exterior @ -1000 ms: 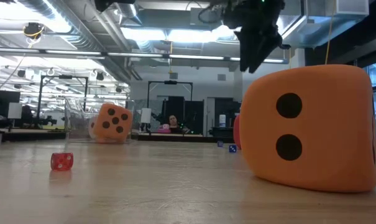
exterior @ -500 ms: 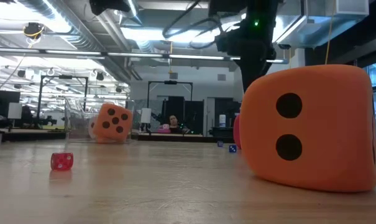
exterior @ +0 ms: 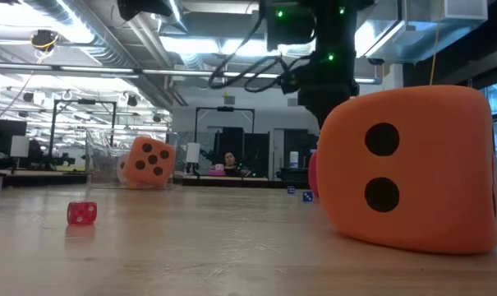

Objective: Pick & Place Dice
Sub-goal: Put the large red dice into the transparent bin

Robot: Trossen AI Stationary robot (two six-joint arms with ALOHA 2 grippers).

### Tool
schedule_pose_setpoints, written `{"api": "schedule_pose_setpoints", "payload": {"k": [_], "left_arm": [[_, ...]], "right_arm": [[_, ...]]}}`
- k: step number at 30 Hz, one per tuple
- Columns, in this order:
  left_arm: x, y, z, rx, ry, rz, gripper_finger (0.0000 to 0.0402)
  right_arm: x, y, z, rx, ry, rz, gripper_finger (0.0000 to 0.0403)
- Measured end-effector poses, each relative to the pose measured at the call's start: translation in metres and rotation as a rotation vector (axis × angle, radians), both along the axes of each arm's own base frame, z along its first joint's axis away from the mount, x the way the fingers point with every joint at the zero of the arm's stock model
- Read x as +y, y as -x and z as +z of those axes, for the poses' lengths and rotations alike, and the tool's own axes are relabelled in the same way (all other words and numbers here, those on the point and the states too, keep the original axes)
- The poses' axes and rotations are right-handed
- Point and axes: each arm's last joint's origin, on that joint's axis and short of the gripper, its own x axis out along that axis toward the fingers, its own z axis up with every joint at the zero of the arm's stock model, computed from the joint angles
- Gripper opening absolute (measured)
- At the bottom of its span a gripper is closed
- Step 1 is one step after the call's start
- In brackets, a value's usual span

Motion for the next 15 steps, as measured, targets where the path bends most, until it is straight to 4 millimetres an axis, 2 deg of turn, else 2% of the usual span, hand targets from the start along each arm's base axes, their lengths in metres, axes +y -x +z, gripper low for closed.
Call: {"api": "schedule_pose_setpoints", "payload": {"k": [12,15], "left_arm": [[-0.001,0.000,0.000,-0.012,0.059,0.009,0.0225],[-0.001,0.000,0.000,-0.014,0.067,0.014,0.0225]], "right_arm": [[-0.008,-0.009,-0.029,0.090,0.052,-0.017,0.0243],[-0.008,-0.009,-0.029,0.091,0.057,-0.017,0.0221]]}}
